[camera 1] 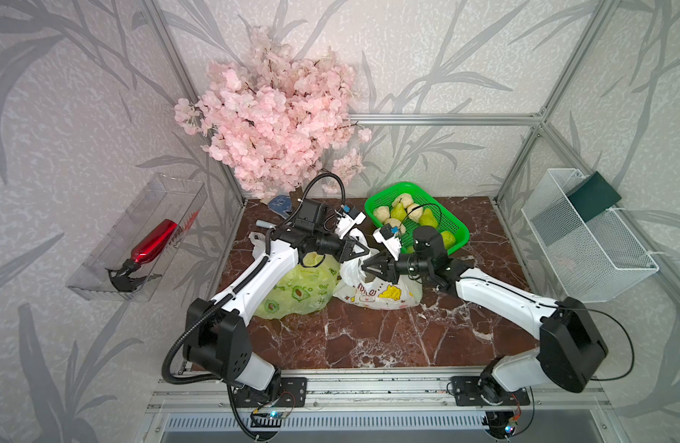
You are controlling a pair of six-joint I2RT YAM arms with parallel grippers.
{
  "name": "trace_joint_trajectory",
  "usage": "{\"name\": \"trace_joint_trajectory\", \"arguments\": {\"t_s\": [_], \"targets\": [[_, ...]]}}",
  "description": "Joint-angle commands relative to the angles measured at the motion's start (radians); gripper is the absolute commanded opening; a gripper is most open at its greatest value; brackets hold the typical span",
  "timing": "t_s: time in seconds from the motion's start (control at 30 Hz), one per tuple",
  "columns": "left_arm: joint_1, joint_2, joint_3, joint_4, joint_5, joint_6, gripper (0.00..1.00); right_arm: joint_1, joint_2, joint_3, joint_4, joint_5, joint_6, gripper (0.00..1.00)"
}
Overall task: Place the pears into plastic bags & tie knots
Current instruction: Tie the plastic bag at the center of the board.
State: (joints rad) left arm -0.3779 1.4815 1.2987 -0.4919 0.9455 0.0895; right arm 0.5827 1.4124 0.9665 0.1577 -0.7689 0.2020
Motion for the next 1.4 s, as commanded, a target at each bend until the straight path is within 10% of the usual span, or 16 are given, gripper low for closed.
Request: {"name": "trace_joint_trajectory", "arguments": {"t_s": [0.0, 0.27, 0.63, 0.73, 0.93, 1.0, 1.2, 1.37], "targets": [[0.001, -0.063, -0.033, 0.111, 0.028, 0.032, 0.0, -0.056, -0.097, 0.023, -0.1, -0.046, -0.015, 0.32], [-0.001, -0.044, -0.02, 0.1, 0.074, 0.022, 0.0, -0.014, -0.021, 0.177, -0.367, 0.075, -0.254, 0.6], [-0.01, -0.034, -0.021, 0.102, 0.124, 0.004, 0.0, 0.015, 0.1, 0.246, -0.317, 0.082, -0.264, 0.62], [-0.014, -0.028, -0.016, 0.104, 0.129, -0.003, 0.0, 0.019, 0.119, 0.239, -0.267, 0.088, -0.23, 0.57], [-0.013, -0.03, -0.018, 0.136, 0.129, -0.06, 0.01, 0.02, 0.125, 0.195, -0.161, 0.124, -0.17, 0.12], [0.003, -0.047, -0.026, 0.124, 0.129, -0.073, 0.17, 0.02, 0.111, 0.157, -0.095, 0.16, -0.146, 0.0], [0.115, -0.167, -0.232, 0.307, 0.085, -0.215, 0.47, 0.021, 0.066, 0.081, 0.032, 0.189, -0.124, 0.0], [0.091, -0.16, -0.308, 0.441, 0.167, -0.32, 0.47, 0.02, 0.057, 0.028, 0.163, 0.265, -0.089, 0.0]]}}
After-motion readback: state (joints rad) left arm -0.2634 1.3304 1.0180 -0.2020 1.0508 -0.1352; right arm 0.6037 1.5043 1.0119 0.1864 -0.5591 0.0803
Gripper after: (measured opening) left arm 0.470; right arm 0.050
